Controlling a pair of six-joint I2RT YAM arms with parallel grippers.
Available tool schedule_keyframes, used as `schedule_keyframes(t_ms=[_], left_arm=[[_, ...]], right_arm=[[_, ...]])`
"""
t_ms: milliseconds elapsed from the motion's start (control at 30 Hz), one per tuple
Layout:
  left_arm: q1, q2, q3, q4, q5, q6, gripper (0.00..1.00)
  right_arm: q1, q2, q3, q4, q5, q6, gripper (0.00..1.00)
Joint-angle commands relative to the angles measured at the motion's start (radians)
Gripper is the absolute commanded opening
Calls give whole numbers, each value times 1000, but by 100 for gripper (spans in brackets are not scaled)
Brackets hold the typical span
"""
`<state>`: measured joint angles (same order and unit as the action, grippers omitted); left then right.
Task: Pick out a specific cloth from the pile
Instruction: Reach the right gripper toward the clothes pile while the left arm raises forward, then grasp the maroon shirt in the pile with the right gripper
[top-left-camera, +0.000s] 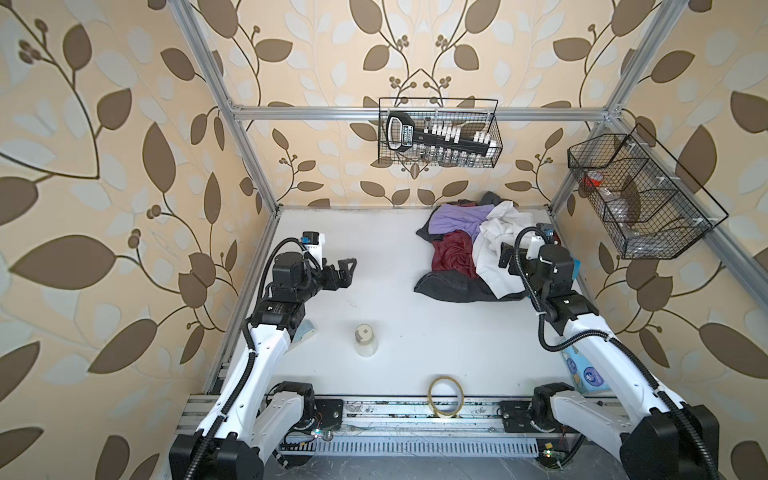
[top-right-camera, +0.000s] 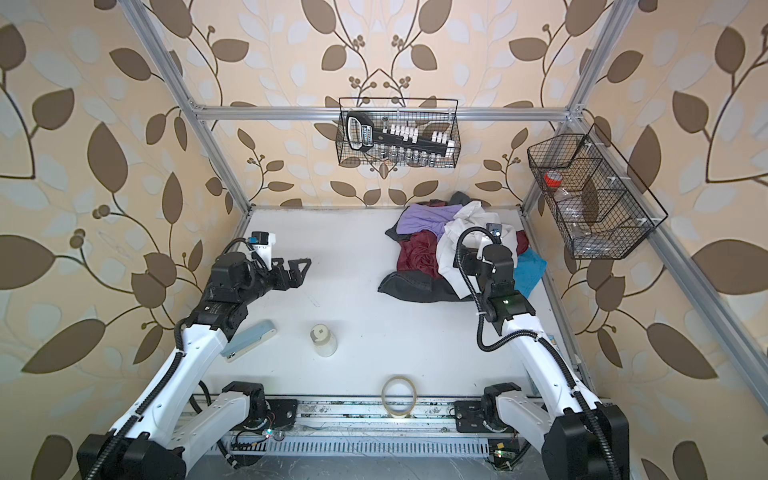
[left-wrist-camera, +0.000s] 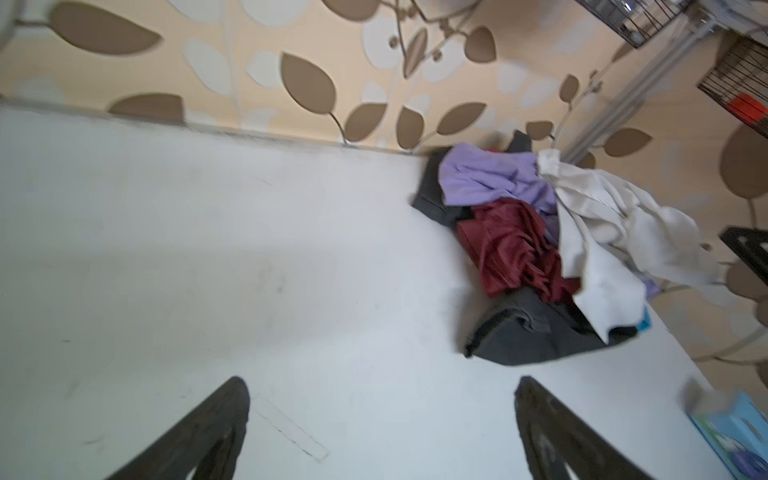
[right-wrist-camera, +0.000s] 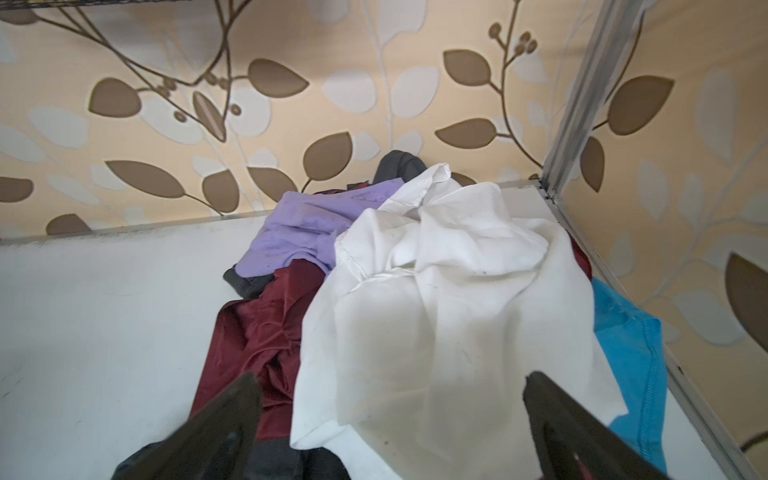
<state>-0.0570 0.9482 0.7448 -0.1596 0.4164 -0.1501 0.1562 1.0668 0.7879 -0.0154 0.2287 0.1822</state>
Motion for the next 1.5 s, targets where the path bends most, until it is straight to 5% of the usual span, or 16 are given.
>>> schedule_keyframes(t_ms=[0, 267, 500, 933, 1467], left_arm=[[-17, 32, 37, -48, 271, 37, 99], [-35, 47, -32, 122, 607, 47, 99], [-38, 55, -47, 156, 729, 85, 99], [-42, 80, -39, 111, 721, 137, 99], [-44, 85, -30, 83, 711, 151, 99]], right_arm=[[63, 79, 117, -150, -53, -30, 100], [165, 385, 400, -273, -75, -90, 97], [179, 722, 711, -433, -76, -104, 91], [191, 1018, 952, -536, 5, -125, 86], [197, 1072, 938, -566, 67, -136, 62]])
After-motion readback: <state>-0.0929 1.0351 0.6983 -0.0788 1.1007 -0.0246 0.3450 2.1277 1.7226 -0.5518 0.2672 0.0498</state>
